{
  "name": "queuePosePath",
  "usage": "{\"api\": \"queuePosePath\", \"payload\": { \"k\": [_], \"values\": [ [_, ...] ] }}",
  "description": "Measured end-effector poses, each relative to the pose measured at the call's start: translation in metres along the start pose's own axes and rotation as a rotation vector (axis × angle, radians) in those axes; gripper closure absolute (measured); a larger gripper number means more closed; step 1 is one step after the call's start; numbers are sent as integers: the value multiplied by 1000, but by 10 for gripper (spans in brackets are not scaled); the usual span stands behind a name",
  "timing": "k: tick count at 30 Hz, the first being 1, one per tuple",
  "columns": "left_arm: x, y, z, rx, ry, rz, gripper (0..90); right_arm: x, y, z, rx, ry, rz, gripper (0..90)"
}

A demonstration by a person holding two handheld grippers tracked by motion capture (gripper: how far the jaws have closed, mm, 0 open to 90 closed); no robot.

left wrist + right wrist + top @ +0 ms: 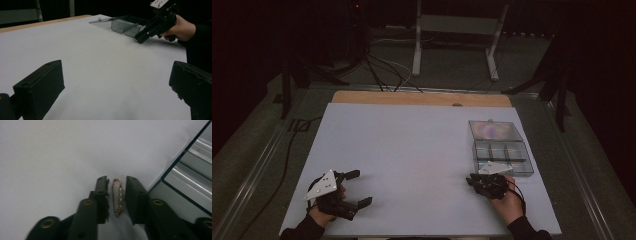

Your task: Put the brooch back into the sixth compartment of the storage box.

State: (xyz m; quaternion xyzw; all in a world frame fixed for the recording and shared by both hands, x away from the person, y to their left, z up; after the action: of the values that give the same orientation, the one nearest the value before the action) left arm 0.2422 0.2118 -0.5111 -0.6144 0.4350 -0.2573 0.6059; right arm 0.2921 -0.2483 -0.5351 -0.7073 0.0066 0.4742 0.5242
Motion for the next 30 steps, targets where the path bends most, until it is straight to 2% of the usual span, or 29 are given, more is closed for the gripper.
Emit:
{"api": "queuePosePath", "payload": {
  "k": [4, 5, 8, 9, 11, 18, 19, 25, 30],
  "values": [
    [0, 0, 0, -1, 1, -1, 12, 0, -1, -2, 17, 2, 8, 778],
    [0, 0, 0, 1, 1, 2, 12, 0, -1, -3, 39, 0, 13, 800],
    [0, 0, 0, 1, 2, 2, 12, 0, -1, -4, 49, -2, 15, 804],
    [0, 0, 0, 0, 1, 1, 12, 0, -2, -4, 53, -2, 18, 851],
    [0, 1, 0, 3, 0, 6, 12, 0, -2, -4, 59, 2, 21, 848],
    [1, 1, 0, 5, 1, 8, 12, -1, -2, -3, 58, -1, 19, 858],
    [1, 1, 0, 3, 2, 6, 12, -2, -3, -1, 40, -6, 18, 860],
    [1, 1, 0, 5, 2, 12, 12, -3, -6, 4, 8, -14, 20, 861],
    [1, 1, 0, 8, 2, 14, 12, -5, -8, 6, 8, -22, 17, 861]
  ]
}}
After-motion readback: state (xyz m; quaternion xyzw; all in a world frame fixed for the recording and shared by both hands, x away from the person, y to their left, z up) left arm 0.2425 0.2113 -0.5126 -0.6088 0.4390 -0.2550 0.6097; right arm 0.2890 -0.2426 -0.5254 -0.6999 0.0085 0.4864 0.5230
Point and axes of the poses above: each handheld gripper's, and its own axes: x roughly forward along the jaws, y roughly out of its underside, z roughly to its left, the point moved 2 cm from there along x, roughly forward along the jaws, and after that the axes turned 4 degrees about -z, right-handed, at the moved point
